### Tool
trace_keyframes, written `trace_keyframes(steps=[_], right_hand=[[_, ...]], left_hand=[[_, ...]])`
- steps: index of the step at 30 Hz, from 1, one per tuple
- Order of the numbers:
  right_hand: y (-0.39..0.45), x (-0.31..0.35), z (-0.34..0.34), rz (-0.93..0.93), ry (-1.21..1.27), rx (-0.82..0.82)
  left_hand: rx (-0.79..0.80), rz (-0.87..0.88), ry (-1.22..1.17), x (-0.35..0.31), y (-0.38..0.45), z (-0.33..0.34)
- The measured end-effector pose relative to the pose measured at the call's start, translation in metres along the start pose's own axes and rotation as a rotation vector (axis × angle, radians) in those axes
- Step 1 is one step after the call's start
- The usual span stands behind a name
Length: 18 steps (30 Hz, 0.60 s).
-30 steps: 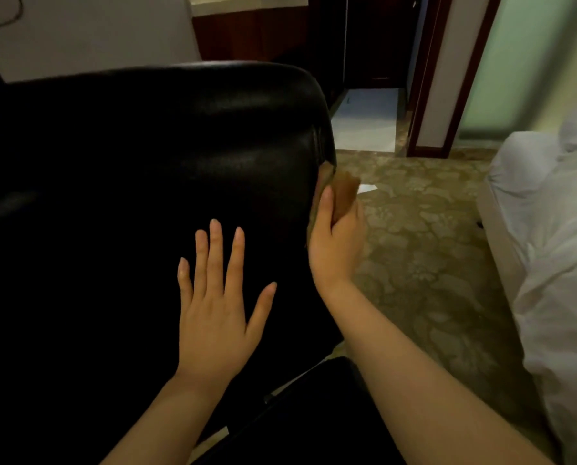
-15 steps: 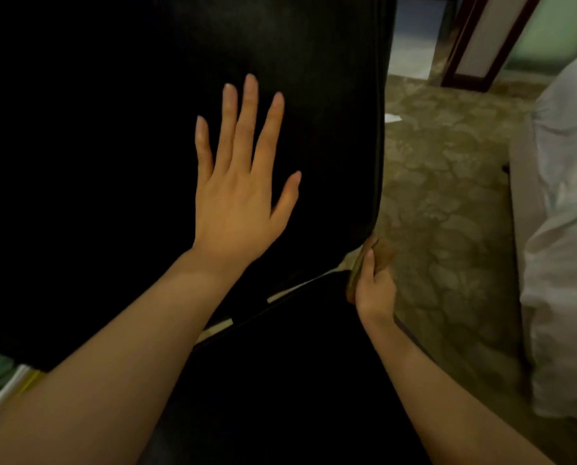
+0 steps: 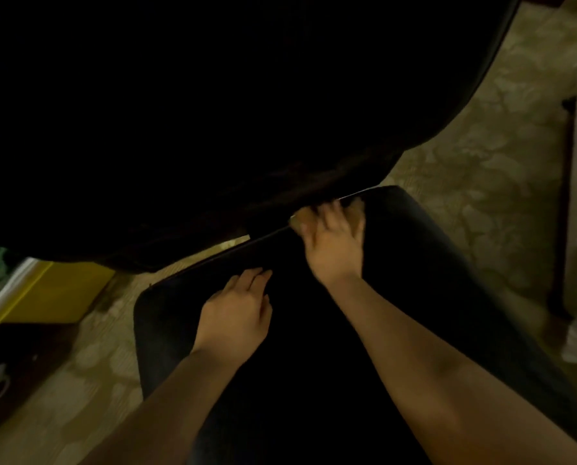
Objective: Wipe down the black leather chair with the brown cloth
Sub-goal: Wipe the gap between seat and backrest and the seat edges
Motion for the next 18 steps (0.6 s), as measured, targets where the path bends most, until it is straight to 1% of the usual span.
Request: trace_keyframes(steps=[1, 2, 4, 5, 6, 7, 8, 10, 11, 12, 13, 14, 15, 16, 18], right_hand=[[-0.009, 0.018, 0.007, -0.108, 0.033, 0.038], [-0.018, 0.031, 0.013, -0.198, 0.067, 0.114], [-0.026, 0.035, 0.008, -0.353, 0.095, 0.263], [-0.024, 0.026, 0.001, -0.43, 0.091, 0.276], [-0.02, 0.01, -0.008, -0.494, 0.069, 0.227], [-0.013, -0.013, -0.018, -0.466, 0.034, 0.103], [-0.004, -0.039, -0.032, -0.301, 0.001, 0.017], [0.005, -0.082, -0.049, 0.286, 0.056, -0.039], [0.005, -0.084, -0.049, 0.504, 0.101, -0.059], [0.005, -0.073, -0.04, 0.544, 0.093, -0.092], [0.005, -0.051, -0.029, 0.426, 0.043, -0.135], [0.003, -0.021, -0.013, 0.232, -0.02, -0.135], [-0.004, 0.013, 0.003, 0.06, -0.085, -0.086], [-0.017, 0.046, 0.021, -0.084, -0.104, -0.002], [-0.051, 0.095, 0.046, -0.274, -0.017, 0.209]], left_hand=[[0.009, -0.001, -0.001, 0.001, -0.001, 0.003], [0.008, -0.008, 0.004, 0.001, -0.002, 0.004], [0.008, -0.047, -0.026, 0.0, -0.001, 0.001], [0.008, -0.06, -0.046, 0.0, -0.001, -0.001], [0.007, -0.066, -0.078, 0.001, -0.003, 0.0], [0.02, -0.067, -0.117, 0.002, -0.004, 0.0], [0.047, -0.066, -0.171, 0.003, -0.005, 0.0], [0.042, -0.088, -0.298, 0.01, -0.012, -0.003], [0.002, -0.109, -0.347, 0.014, -0.016, -0.005], [-0.058, -0.142, -0.38, 0.019, -0.022, -0.006], [-0.121, -0.188, -0.391, 0.025, -0.027, -0.007], [-0.176, -0.244, -0.377, 0.032, -0.033, -0.008], [-0.211, -0.302, -0.345, 0.04, -0.038, -0.008], [-0.232, -0.351, -0.307, 0.047, -0.042, -0.007], [-0.24, -0.423, -0.266, 0.057, -0.049, -0.006]])
Point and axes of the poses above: each hand's wrist, its own y-axis towards the middle knuckle, its own z-axis out of the palm, x = y × z, the point moved 3 cm from there along y, towards the middle knuckle, and after that the axes turned 11 degrees about y, right-handed, at the moved point
